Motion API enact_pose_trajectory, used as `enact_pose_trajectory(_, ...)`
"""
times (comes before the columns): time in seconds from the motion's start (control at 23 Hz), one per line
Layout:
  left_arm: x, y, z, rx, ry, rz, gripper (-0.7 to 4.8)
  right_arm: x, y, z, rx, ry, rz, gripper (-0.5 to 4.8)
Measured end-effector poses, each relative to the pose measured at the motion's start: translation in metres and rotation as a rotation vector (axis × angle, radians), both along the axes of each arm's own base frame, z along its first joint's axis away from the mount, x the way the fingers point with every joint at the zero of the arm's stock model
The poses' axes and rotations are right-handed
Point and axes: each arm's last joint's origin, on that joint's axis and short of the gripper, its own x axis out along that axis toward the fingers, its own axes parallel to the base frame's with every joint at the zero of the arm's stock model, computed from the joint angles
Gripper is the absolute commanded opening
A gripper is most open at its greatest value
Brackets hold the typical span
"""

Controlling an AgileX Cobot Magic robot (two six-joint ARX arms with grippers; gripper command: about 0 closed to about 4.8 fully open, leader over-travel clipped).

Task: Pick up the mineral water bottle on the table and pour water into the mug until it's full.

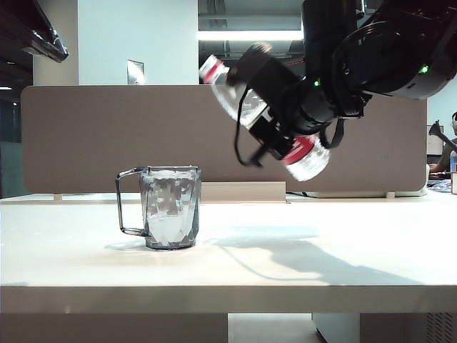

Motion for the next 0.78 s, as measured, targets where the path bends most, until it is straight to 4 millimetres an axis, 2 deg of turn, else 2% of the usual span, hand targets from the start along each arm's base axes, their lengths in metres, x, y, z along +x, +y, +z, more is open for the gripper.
enact_pose_trajectory(0.22, 0.000, 0.000, 0.000, 0.000, 0.000, 0.000, -0.05, -0.006, -0.003, -0.008, 0.401, 0.107, 0.022, 2.02)
enact_pose_trajectory(0.3, 0.000, 0.000, 0.000, 0.000, 0.000, -0.001, -0.05, -0.016, -0.008, -0.029, 0.565, 0.134, 0.048, 2.02)
enact_pose_trajectory(0.52, 0.000, 0.000, 0.000, 0.000, 0.000, 0.000, -0.05, -0.027, -0.015, -0.062, 0.630, 0.130, 0.078, 2.02)
enact_pose_trajectory(0.78, 0.000, 0.000, 0.000, 0.000, 0.000, 0.000, -0.05, -0.033, -0.018, -0.077, 0.745, 0.163, 0.080, 2.02)
